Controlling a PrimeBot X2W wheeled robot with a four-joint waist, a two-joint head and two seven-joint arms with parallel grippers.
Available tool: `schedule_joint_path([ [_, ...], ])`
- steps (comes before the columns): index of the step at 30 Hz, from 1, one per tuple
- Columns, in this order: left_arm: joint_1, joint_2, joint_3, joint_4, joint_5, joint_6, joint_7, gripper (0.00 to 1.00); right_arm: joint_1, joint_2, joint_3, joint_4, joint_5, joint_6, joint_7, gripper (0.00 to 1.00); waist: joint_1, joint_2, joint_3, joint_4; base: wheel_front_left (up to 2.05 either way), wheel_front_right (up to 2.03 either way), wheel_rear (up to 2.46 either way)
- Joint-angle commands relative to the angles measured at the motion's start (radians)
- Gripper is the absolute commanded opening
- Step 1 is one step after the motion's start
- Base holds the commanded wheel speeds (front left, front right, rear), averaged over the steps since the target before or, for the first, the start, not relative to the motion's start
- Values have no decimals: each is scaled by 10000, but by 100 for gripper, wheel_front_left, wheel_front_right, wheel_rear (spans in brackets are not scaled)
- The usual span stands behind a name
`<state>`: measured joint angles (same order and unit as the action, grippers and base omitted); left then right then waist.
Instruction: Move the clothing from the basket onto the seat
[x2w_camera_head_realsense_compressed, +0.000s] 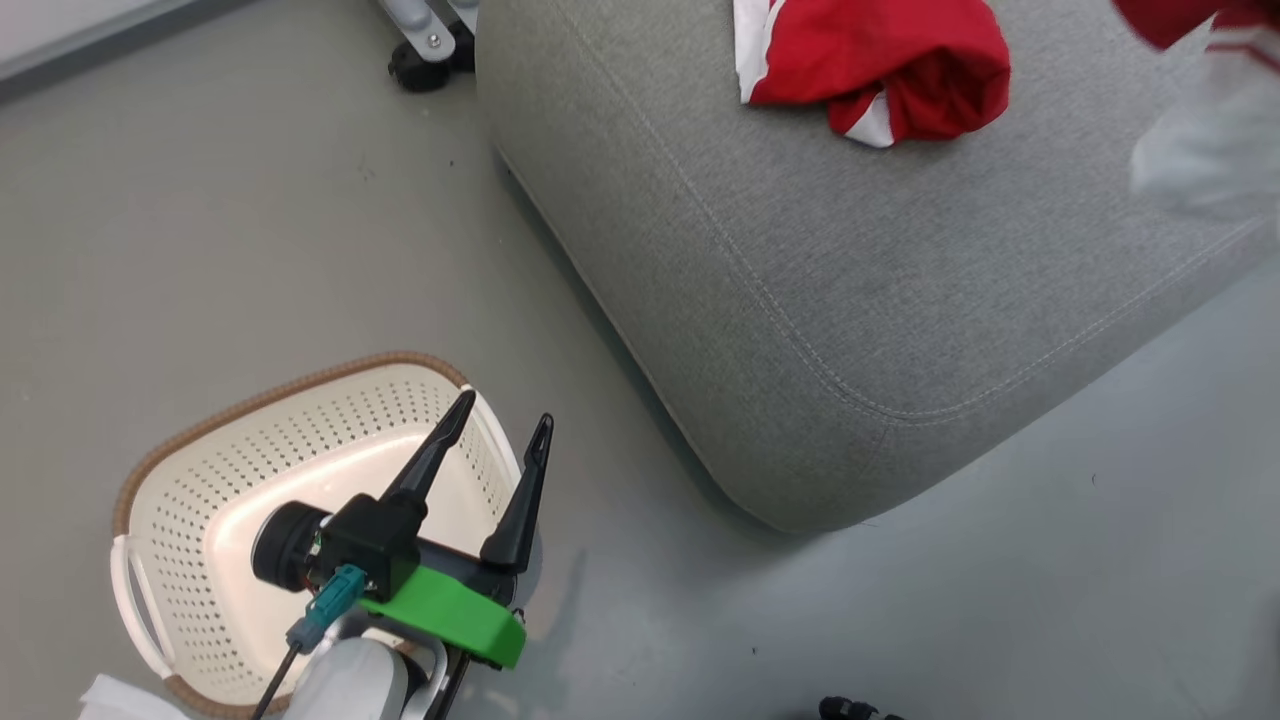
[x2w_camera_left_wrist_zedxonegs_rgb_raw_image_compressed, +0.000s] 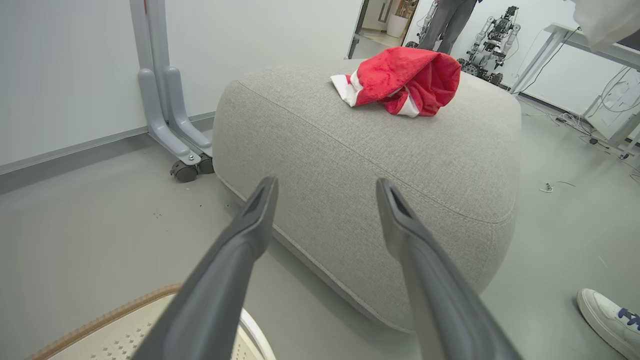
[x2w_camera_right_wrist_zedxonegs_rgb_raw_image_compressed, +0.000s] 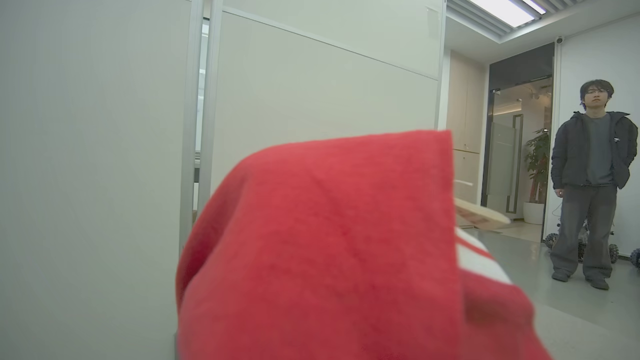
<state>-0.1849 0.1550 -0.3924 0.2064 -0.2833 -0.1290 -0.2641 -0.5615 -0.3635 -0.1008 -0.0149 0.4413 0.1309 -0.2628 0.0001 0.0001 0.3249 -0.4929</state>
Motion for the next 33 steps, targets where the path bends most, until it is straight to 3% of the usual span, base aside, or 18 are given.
schedule_joint_path([
  [1, -397, 192, -116, -81, 148, -24, -2, 100, -552, -128, -127, 162, 172, -2, -29, 0, -1, -1, 1481, 624, 0, 0, 0],
  [6, -1152, 484, -597, -195, 161, -24, 0, 100, -2208, -834, -445, 1073, 157, -2, -29, 0, -1, -1, 2451, 1172, 0, 0, 0],
  [16, -1931, 640, -944, -253, 112, -24, 0, 100, -4367, -1454, -411, 3501, -52, -3, -29, 0, -1, -1, 3627, 2116, 0, 0, 0],
  [26, -2110, 649, -881, -285, 190, -24, 0, 100, -4828, -1248, -468, 6511, -203, -3, -28, 0, -1, -1, 4242, 2519, 0, 0, 0],
  [33, -2010, 718, -803, -247, 226, -24, 0, 100, -4545, -1006, 135, 8261, 126, -3, -29, 0, -1, -1, 4326, 2437, 0, 0, 0],
])
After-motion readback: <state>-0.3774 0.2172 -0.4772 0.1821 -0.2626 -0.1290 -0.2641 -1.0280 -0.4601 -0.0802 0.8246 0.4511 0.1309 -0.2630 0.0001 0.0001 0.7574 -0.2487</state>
